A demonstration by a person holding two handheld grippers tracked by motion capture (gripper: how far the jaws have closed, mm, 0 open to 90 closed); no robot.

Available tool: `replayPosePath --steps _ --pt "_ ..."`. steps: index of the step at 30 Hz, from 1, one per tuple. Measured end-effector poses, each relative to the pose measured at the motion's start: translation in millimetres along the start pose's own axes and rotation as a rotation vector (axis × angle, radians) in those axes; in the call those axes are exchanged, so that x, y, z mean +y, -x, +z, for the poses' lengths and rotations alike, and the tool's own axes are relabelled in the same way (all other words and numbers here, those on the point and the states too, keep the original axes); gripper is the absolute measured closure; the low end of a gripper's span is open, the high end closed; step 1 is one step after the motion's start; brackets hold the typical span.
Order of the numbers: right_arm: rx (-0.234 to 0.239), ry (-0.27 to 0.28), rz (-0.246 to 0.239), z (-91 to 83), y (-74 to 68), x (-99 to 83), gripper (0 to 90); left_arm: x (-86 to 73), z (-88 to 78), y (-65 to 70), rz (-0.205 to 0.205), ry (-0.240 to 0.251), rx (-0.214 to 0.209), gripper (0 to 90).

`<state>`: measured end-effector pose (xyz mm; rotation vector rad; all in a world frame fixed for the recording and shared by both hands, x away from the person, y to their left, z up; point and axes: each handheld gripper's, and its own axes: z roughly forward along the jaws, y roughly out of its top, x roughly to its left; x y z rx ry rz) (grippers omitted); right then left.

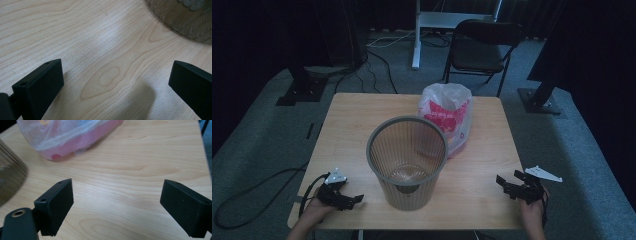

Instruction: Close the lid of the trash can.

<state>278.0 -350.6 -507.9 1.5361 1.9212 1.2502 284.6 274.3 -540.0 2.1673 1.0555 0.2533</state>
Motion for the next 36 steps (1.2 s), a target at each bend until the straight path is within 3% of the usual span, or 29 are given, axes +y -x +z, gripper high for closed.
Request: replayPosePath --steps 12,30,36 --pt "-0.065 -0.004 -0.060 -0.7 14.3 -18.7 11.1 0.1 0.0 -0.3 -0.003 0.001 -0.003 0.0" --pt "-0.077 -0.037 -0.049 1.9 22.5 -39.8 11.1 0.4 -0.1 -0.7 -0.013 0.003 -0.006 0.0" --pt "-0.102 -0.060 -0.052 1.0 21.5 -42.2 11.1 0.3 0.0 -0.4 -0.010 0.003 -0.005 0.0"
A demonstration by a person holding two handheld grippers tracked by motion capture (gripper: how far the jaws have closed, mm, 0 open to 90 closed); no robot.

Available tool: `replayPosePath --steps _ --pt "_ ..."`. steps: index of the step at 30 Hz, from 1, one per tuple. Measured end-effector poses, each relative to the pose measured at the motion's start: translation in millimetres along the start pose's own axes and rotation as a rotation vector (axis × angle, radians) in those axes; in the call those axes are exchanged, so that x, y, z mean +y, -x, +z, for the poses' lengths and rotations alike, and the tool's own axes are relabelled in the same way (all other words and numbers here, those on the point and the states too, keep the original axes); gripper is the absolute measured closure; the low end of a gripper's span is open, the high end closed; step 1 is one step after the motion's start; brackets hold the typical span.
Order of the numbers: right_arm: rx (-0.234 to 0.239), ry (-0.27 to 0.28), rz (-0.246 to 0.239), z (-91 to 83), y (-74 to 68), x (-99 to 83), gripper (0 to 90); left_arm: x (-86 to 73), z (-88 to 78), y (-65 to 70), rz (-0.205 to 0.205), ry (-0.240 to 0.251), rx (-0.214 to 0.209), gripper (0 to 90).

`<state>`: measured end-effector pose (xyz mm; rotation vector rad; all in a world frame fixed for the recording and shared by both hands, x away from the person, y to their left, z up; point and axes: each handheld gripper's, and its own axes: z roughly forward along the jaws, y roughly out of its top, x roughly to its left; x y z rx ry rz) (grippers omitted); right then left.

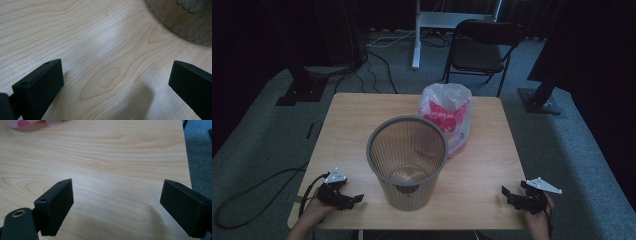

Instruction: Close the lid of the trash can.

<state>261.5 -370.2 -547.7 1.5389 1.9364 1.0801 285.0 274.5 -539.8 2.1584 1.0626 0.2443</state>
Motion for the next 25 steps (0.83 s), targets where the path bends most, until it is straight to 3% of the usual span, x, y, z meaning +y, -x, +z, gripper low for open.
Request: replayPosePath --steps 3,7,11,25 --pt "-0.014 -0.041 0.002 2.5 0.1 0.6 11.1 -0.1 0.0 0.1 0.002 0.000 0.000 0.0" --pt "-0.016 -0.033 -0.006 2.1 -0.6 0.3 11.1 -0.2 -0.2 -0.2 -0.002 0.001 -0.002 0.0" --pt "-0.011 -0.029 0.020 1.4 1.7 0.2 11.1 -0.1 0.1 -0.3 0.000 0.003 -0.002 0.0" --pt "-0.005 -0.038 0.043 2.7 3.4 0.7 11.1 -0.2 0.3 0.7 0.008 0.001 0.000 0.0"
